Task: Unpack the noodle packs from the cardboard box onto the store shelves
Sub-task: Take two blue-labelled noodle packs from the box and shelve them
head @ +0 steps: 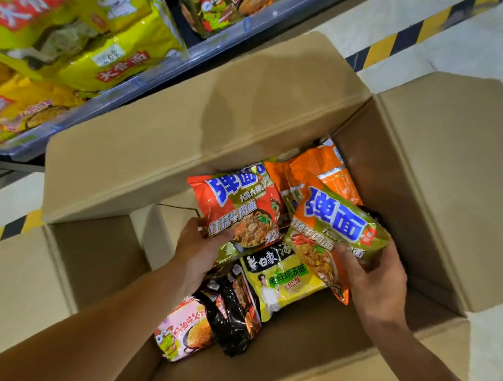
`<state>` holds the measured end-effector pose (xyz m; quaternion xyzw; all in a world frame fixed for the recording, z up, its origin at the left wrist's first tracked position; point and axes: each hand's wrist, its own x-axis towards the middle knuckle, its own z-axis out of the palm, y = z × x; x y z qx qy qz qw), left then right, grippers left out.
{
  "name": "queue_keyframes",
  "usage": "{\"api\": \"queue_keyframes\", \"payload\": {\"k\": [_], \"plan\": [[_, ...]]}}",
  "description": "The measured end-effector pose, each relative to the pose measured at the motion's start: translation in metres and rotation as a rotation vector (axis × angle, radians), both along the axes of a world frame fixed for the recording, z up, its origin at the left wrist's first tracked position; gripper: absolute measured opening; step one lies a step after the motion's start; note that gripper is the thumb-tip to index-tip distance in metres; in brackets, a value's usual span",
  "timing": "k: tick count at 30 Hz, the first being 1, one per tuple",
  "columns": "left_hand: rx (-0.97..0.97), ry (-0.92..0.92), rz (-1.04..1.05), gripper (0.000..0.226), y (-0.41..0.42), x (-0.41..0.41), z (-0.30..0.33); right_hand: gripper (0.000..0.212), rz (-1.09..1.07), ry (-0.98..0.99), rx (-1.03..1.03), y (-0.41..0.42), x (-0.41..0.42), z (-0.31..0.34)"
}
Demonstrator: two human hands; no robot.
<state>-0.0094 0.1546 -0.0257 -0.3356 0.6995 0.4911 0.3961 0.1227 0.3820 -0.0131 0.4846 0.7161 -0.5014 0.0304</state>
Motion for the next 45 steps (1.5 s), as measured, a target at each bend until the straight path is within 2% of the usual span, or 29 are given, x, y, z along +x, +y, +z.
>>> {"api": "queue_keyframes", "payload": {"k": [5,9,18,23,31,38,40,45], "plan": [[0.006,0.008,0.001,0.041,-0.046,0.003,0.055,0.039,0.019,0.003,0.019,-0.009,-0.006,0.048],[0.005,-0.004,0.051,0.036,-0.082,0.011,0.114,0.041,0.052,-0.001,0.012,-0.023,-0.016,0.115],[0.17,0.197,0.023,0.036,-0.164,-0.001,0.335,0.032,0.048,0.128,-0.161,-0.096,-0.061,0.343],[0.2,0.366,-0.013,0.035,-0.231,-0.024,0.456,0.028,0.084,0.236,-0.158,-0.152,-0.093,0.473],[0.201,0.562,0.062,0.04,-0.338,-0.036,0.608,0.029,0.095,0.381,-0.145,-0.254,-0.098,0.64],[0.243,0.693,0.052,0.035,-0.422,-0.011,0.699,0.034,0.12,0.469,-0.101,-0.324,-0.068,0.731],[0.266,0.72,0.042,0.039,-0.438,0.002,0.724,0.036,0.128,0.482,-0.073,-0.338,-0.055,0.75],[0.242,0.798,0.089,0.036,-0.464,0.04,0.777,0.031,0.144,0.529,-0.064,-0.359,-0.024,0.788]]}}
